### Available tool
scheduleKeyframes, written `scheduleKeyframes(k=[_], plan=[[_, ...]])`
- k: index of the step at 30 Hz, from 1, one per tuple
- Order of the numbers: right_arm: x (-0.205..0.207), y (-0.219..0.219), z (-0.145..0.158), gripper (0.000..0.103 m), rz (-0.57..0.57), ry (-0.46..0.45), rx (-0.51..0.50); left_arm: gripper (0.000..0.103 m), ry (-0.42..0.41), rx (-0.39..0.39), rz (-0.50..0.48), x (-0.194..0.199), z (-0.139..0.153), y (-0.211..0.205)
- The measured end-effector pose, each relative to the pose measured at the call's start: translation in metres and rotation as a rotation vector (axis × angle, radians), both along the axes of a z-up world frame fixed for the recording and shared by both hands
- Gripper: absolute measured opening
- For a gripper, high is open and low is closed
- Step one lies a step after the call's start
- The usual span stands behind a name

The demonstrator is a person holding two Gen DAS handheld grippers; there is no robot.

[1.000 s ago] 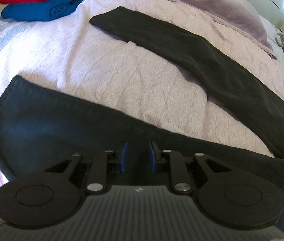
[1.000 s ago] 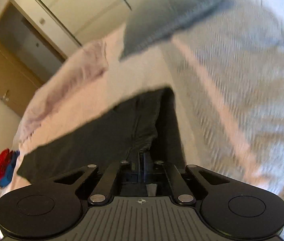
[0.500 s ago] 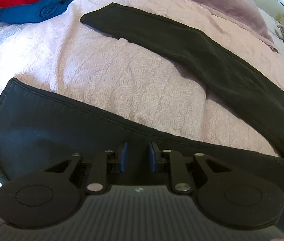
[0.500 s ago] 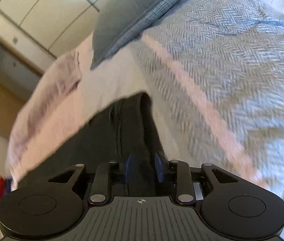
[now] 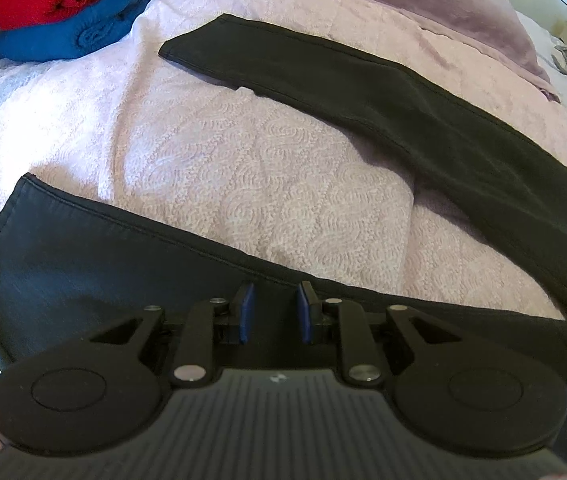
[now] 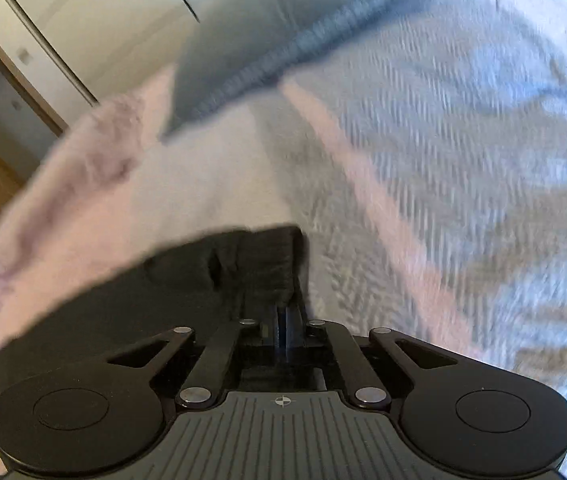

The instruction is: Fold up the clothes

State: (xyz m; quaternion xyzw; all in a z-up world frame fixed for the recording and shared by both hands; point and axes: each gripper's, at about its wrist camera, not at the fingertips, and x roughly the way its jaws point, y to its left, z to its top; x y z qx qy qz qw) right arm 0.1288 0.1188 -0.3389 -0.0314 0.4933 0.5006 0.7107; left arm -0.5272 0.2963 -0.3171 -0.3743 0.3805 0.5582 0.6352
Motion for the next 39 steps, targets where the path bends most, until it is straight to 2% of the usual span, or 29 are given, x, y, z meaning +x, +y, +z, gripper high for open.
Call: scheduleKeyframes(k=[1, 3, 4, 7, 12, 16, 19, 20, 22, 25, 26, 27, 28, 29, 30, 32, 35, 37, 38, 39], plan=[[0.002, -0.002, 0.002, 0.006, -0.01, 0.029, 0.01, 0.019, -0.003, 0.003, -0.004, 0.0, 0.001, 0.0], [0.009, -0.019, 0.01, 0.019, -0.024, 0.134, 0.056, 0.019, -0.003, 0.007, -0.004, -0.003, 0.002, -0.001], [0.011, -0.031, 0.014, 0.022, -0.022, 0.179, 0.076, 0.019, 0.0, 0.009, 0.002, -0.005, 0.002, -0.002], [0.009, -0.073, 0.023, 0.023, 0.058, 0.264, 0.077, 0.019, -0.017, 0.0, 0.044, -0.012, 0.0, -0.003], [0.0, -0.135, 0.013, 0.023, 0.127, 0.355, -0.013, 0.019, -0.026, -0.003, 0.057, -0.015, 0.001, -0.009], [-0.004, -0.14, 0.0, 0.024, 0.192, 0.424, 0.002, 0.019, -0.015, -0.005, 0.052, -0.012, 0.0, -0.015], [-0.009, -0.123, -0.008, 0.023, 0.188, 0.417, 0.003, 0.019, -0.017, -0.005, 0.049, -0.01, 0.001, -0.02], [-0.015, -0.118, -0.004, 0.009, 0.198, 0.373, -0.012, 0.019, -0.018, -0.004, 0.047, -0.009, 0.002, -0.021], [-0.029, -0.112, 0.01, 0.005, 0.236, 0.249, -0.049, 0.019, -0.014, -0.001, 0.044, -0.011, 0.006, -0.025], [-0.026, -0.133, 0.031, 0.002, 0.212, 0.196, -0.058, 0.019, -0.013, 0.013, 0.055, -0.021, 0.011, -0.029], [-0.023, -0.139, 0.031, 0.002, 0.186, 0.187, -0.082, 0.019, -0.011, 0.015, 0.063, -0.026, 0.011, -0.031], [-0.022, -0.141, 0.025, 0.0, 0.142, 0.147, -0.148, 0.019, -0.008, 0.017, 0.072, -0.031, 0.012, -0.032], [-0.022, -0.141, 0.016, 0.0, 0.093, 0.064, -0.25, 0.019, -0.002, 0.01, 0.087, -0.036, 0.01, -0.033], [-0.022, -0.143, 0.009, 0.0, 0.067, 0.028, -0.295, 0.019, 0.005, 0.001, 0.102, -0.042, 0.009, -0.035], [-0.021, -0.146, 0.003, 0.0, 0.054, 0.045, -0.289, 0.019, 0.004, -0.006, 0.114, -0.047, 0.008, -0.036], [-0.023, -0.146, 0.01, 0.0, 0.056, 0.152, -0.22, 0.019, 0.007, -0.001, 0.126, -0.059, 0.009, -0.037], [-0.037, -0.148, 0.033, 0.003, 0.05, 0.07, -0.157, 0.019, 0.013, 0.006, 0.146, -0.076, 0.011, -0.037], [-0.035, -0.153, 0.035, 0.004, 0.014, 0.095, -0.141, 0.019, 0.006, 0.004, 0.156, -0.083, 0.011, -0.035], [-0.032, -0.157, 0.036, 0.007, -0.007, 0.124, -0.119, 0.019, 0.004, 0.004, 0.153, -0.085, 0.011, -0.033], [-0.03, -0.161, 0.038, 0.015, -0.026, 0.154, -0.09, 0.019, 0.002, 0.003, 0.151, -0.086, 0.011, -0.032]])
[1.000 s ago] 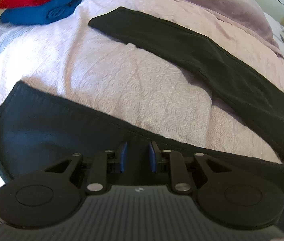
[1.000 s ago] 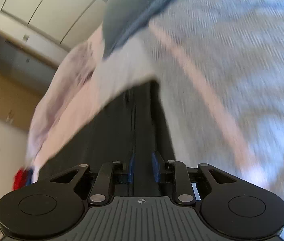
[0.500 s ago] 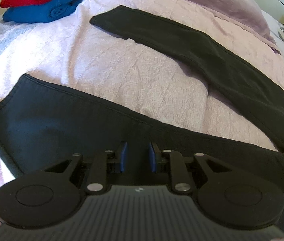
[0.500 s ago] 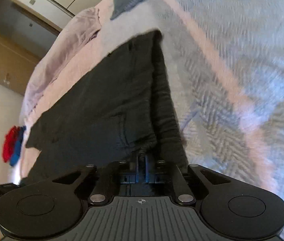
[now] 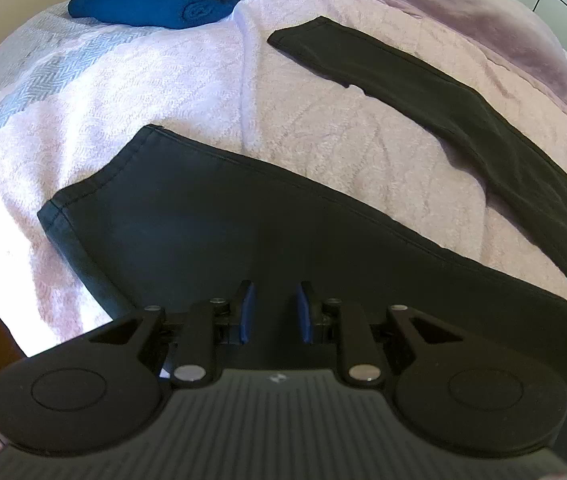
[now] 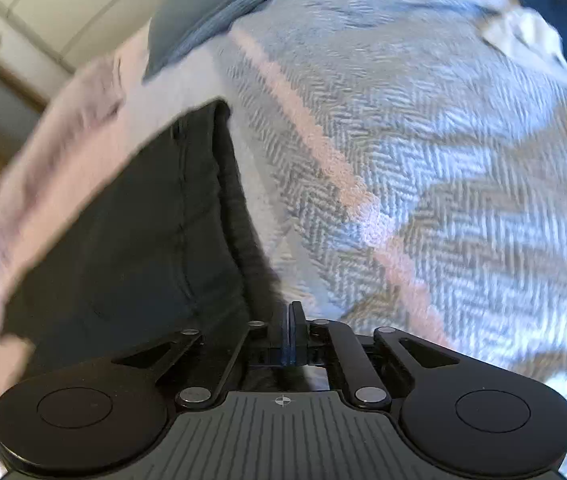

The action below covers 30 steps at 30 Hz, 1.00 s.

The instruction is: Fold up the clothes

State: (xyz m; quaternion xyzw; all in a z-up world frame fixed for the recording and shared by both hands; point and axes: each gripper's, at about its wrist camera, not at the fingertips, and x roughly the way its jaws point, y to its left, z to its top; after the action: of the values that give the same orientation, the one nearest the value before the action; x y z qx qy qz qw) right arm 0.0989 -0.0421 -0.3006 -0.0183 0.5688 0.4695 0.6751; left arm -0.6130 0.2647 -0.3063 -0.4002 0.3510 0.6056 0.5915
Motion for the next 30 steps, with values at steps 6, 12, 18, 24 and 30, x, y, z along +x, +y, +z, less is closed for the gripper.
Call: scheduleKeyframes(k=[6, 12, 18, 24, 30], plan=[[-0.002, 0.011, 0.01, 0.05, 0.103, 0.089, 0.113, 0.019, -0.044, 0.005, -0.025, 0.005, 0.002, 0.003], [0.003, 0.04, -0.011, 0.05, 0.276, 0.045, 0.054, 0.019, -0.043, -0.001, -0.048, 0.015, -0.001, 0.001], [0.025, 0.04, -0.041, 0.036, 0.379, 0.323, 0.103, 0.02, -0.024, 0.0, -0.058, 0.025, -0.003, -0.004], [0.02, 0.048, -0.045, 0.004, 0.351, 0.308, 0.087, 0.02, -0.003, -0.002, -0.054, 0.034, -0.004, -0.01], [0.01, 0.037, 0.005, 0.001, 0.457, 0.099, 0.064, 0.02, 0.012, -0.006, -0.057, 0.034, -0.004, -0.013]])
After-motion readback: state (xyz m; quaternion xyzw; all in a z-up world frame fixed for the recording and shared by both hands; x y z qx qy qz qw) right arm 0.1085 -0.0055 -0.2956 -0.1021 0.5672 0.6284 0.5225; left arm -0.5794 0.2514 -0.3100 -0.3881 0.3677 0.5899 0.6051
